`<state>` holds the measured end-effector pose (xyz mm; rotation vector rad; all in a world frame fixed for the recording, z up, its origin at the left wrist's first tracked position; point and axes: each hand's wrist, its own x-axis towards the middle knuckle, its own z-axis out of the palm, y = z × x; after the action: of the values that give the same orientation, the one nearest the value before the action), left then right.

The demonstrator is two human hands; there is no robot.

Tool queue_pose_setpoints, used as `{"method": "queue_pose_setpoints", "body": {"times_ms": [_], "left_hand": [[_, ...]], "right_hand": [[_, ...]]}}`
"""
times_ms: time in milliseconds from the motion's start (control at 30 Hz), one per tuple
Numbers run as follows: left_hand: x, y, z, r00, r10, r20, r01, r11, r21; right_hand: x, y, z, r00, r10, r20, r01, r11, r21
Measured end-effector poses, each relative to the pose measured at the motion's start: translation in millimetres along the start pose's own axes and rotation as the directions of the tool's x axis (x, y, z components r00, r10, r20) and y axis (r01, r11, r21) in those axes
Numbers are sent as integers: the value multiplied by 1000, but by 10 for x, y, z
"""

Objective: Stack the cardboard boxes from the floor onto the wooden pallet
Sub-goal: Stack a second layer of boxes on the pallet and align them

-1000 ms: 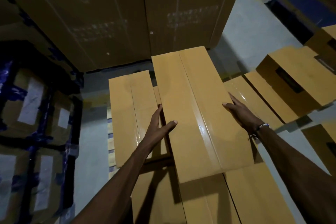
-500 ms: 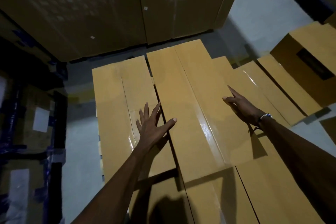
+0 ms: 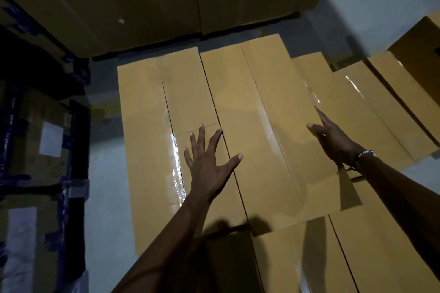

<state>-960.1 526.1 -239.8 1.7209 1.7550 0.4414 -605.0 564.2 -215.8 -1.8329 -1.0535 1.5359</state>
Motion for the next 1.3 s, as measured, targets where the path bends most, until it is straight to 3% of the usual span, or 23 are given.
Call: {"method": "queue_pose_setpoints", "body": {"times_ms": [333, 567, 867, 1133, 1300], "left_hand": [[4, -8, 20, 1000, -6, 7, 6, 1000, 11], [-25, -61, 5, 997, 67, 25, -69, 994, 79], [-505, 67, 183, 990, 142, -4, -141, 985, 102], [-1541, -99, 315, 941, 284, 182, -326, 906, 269], [-1536, -124, 415, 952, 295, 78, -304, 897, 320]], "right_hand": [[-63, 218, 21, 993, -96, -64, 85, 983, -162], [-139, 369, 70, 972, -125, -199, 53, 941, -334], [-793, 1000, -87, 982, 45, -182, -80, 978, -192], [-1345, 1319, 38, 982, 106, -158, -79, 982, 172], [-1272, 1365, 66, 983, 76, -169, -35, 972, 234]]}}
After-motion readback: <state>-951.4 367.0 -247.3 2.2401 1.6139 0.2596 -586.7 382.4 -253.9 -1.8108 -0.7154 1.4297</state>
